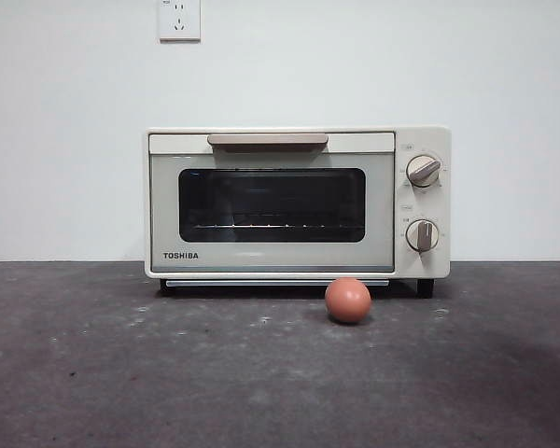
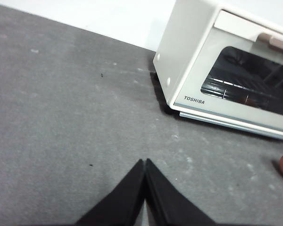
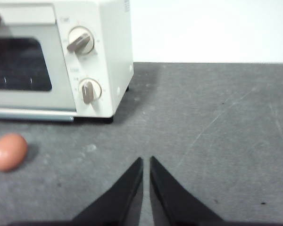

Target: Eggoven

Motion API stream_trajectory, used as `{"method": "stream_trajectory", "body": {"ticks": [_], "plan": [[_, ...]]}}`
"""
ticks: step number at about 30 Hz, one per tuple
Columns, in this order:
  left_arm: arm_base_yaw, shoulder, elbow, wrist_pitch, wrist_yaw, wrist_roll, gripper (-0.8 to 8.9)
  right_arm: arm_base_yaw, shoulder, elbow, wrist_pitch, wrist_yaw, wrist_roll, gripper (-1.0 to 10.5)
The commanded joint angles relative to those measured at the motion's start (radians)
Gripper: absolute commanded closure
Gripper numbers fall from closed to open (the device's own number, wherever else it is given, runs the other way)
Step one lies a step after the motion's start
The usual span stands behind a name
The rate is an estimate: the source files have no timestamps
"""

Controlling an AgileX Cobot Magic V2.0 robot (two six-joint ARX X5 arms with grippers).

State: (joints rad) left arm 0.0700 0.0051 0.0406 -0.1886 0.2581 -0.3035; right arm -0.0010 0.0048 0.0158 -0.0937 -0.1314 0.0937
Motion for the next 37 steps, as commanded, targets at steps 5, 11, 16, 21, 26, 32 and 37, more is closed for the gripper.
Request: {"method": "stream_trajectory", "body": {"ticks": [5,11,16,21,26,32,37], "plan": [[0.002,-0.002,0.029,-0.006,0.005,-0.163,8.06,-0.001,-0.001,0.037,0.024,-0.027,0.251,9.4],[0.002,0.066,0.167,-0.058,0.074,-0.142,8.06,-0.001,0.026,0.185,-0.005,-0.063,0.29,9.4],[0.002,0.206,0.318,-0.113,0.138,-0.064,8.06,-0.001,0.15,0.371,-0.15,-0.111,0.246,9.4],[0.002,0.378,0.478,-0.234,0.248,0.069,8.06,0.0,0.333,0.567,-0.356,-0.24,0.141,9.4],[-0.003,0.523,0.595,-0.328,0.373,0.16,8.06,0.019,0.523,0.741,-0.565,-0.367,0.021,9.4],[-0.041,0.637,0.681,-0.425,0.42,0.222,8.06,0.092,0.697,0.863,-0.763,-0.403,-0.093,9.4],[-0.077,0.675,0.699,-0.451,0.42,0.241,8.06,0.169,0.784,0.873,-0.774,-0.403,-0.105,9.4]]}}
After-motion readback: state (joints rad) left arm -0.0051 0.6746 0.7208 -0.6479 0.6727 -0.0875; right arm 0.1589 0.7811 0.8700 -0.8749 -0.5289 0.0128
